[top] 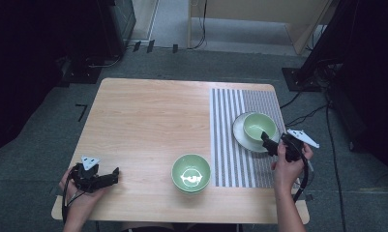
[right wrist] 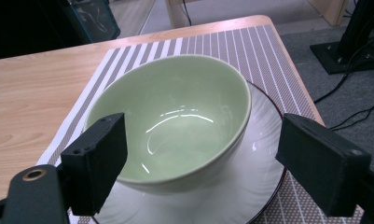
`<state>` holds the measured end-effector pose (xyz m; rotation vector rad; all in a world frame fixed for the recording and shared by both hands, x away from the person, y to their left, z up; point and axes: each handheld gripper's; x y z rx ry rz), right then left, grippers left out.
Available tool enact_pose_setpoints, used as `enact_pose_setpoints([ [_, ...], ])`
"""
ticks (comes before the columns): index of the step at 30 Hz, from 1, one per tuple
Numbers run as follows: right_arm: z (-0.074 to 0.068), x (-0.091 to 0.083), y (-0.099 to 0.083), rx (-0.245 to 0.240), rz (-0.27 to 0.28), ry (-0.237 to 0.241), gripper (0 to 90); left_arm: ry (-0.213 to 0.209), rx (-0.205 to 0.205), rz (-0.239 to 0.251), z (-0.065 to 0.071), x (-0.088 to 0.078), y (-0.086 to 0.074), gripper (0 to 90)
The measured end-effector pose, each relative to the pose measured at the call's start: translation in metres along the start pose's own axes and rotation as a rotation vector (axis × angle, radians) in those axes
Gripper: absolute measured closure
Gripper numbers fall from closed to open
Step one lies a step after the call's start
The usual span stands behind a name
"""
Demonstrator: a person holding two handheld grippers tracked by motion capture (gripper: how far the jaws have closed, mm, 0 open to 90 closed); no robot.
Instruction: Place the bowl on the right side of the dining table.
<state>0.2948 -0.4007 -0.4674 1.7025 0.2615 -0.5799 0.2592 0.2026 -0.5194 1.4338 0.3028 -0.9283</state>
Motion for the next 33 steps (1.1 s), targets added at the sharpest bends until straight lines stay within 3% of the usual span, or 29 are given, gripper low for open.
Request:
enact_pose_setpoints([
  [33, 0.008, -0.020, -0.025, -0.048, -0.001, 0.003, 16.5, 0.000, -0.001, 0.001, 0.000, 0.000, 0.000, 0.0],
])
Point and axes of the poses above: each handheld gripper's, and its own axes: x roughly forward along the jaws, y roughly out of its top, z roughly to its right, and after that the axes turned 14 degrees about -y, right-handed
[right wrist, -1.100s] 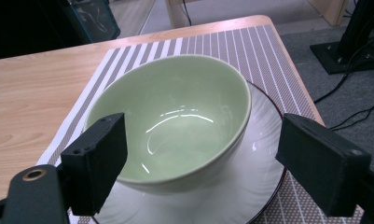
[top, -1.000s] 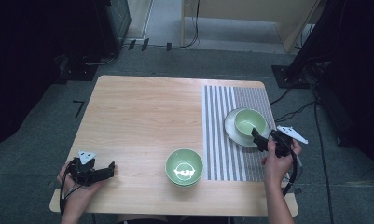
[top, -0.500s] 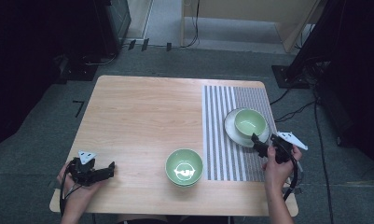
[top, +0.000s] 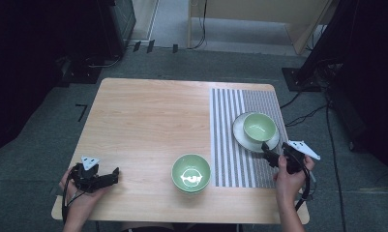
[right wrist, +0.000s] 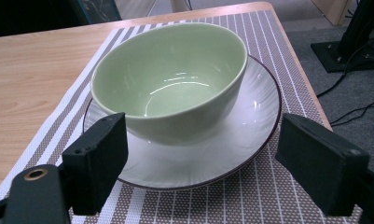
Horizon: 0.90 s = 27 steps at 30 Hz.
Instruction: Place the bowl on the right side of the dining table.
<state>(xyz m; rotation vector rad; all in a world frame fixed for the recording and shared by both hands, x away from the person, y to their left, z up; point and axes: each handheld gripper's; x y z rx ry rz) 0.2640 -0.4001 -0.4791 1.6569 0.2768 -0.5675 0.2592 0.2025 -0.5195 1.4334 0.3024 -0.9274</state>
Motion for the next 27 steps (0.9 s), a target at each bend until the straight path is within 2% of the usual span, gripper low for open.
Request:
enact_pose_setpoints([
  [18, 0.006, -0.011, -0.013, -0.014, -0.005, 0.000, 16.4, 0.000, 0.000, 0.000, 0.000, 0.000, 0.000, 0.0],
  [27, 0.015, -0.017, -0.023, -0.012, -0.020, -0.008, 16.4, 0.000, 0.000, 0.000, 0.000, 0.000, 0.000, 0.0],
])
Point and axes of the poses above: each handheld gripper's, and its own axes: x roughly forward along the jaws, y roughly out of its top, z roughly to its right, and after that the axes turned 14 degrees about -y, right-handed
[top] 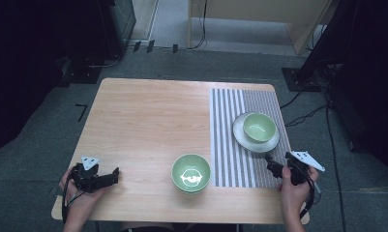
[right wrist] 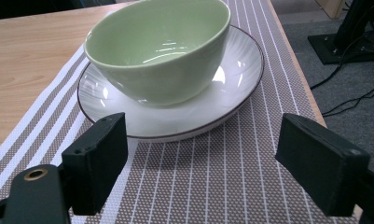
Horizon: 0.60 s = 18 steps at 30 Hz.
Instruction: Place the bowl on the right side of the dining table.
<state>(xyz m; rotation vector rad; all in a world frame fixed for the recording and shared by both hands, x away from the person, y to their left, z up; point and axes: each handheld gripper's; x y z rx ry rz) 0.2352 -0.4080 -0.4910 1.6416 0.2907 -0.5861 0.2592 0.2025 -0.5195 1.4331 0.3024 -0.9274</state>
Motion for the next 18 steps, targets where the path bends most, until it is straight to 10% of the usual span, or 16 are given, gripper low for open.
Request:
enact_pose_setpoints([
  [18, 0.010, -0.010, -0.016, -0.025, -0.021, -0.007, 16.4, 0.000, 0.000, 0.000, 0.000, 0.000, 0.000, 0.0],
])
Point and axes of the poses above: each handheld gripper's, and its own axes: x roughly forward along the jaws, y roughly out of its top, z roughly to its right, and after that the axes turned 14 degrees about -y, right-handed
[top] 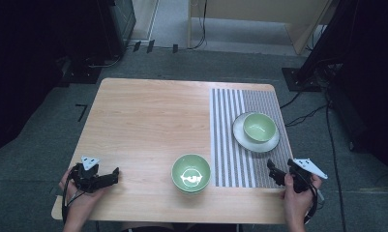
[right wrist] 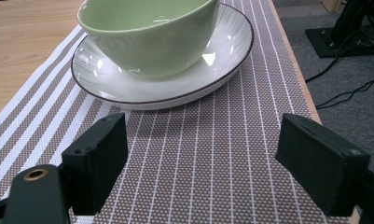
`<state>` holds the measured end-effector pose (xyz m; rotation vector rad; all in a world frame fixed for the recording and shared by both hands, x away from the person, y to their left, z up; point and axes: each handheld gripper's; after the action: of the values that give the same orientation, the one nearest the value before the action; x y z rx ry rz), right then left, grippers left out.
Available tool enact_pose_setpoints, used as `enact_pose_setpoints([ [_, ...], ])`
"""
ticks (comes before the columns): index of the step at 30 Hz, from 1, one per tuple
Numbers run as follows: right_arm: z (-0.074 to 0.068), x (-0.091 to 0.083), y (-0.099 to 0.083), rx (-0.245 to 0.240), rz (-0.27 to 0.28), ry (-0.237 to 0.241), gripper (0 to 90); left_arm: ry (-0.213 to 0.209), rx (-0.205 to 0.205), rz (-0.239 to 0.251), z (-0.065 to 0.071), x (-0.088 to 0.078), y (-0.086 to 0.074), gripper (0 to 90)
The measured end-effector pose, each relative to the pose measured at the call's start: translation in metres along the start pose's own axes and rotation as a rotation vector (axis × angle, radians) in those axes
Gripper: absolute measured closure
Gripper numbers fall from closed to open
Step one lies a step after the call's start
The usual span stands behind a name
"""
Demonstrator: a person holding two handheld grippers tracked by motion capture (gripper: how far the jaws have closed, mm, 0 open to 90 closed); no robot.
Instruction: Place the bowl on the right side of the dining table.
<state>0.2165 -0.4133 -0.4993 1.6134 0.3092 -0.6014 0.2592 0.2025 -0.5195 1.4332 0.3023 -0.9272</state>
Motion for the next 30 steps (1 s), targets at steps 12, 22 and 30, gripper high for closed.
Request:
enact_pose_setpoints([
  [12, 0.007, -0.004, -0.009, -0.001, -0.019, -0.009, 16.4, 0.000, 0.000, 0.000, 0.000, 0.000, 0.000, 0.0],
  [22, 0.014, -0.007, -0.019, -0.006, -0.041, -0.020, 16.4, 0.000, 0.000, 0.000, 0.000, 0.000, 0.000, 0.0],
  [30, 0.021, -0.009, -0.027, -0.009, -0.057, -0.035, 16.4, 0.000, 0.000, 0.000, 0.000, 0.000, 0.000, 0.0],
])
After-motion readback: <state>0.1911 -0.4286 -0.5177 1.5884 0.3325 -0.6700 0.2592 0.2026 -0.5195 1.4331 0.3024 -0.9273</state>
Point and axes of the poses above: each handheld gripper's, and its own axes: x roughly forward along the jaws, y roughly out of its top, z roughly to its right, and after that the axes turned 14 degrees about -y, right-handed
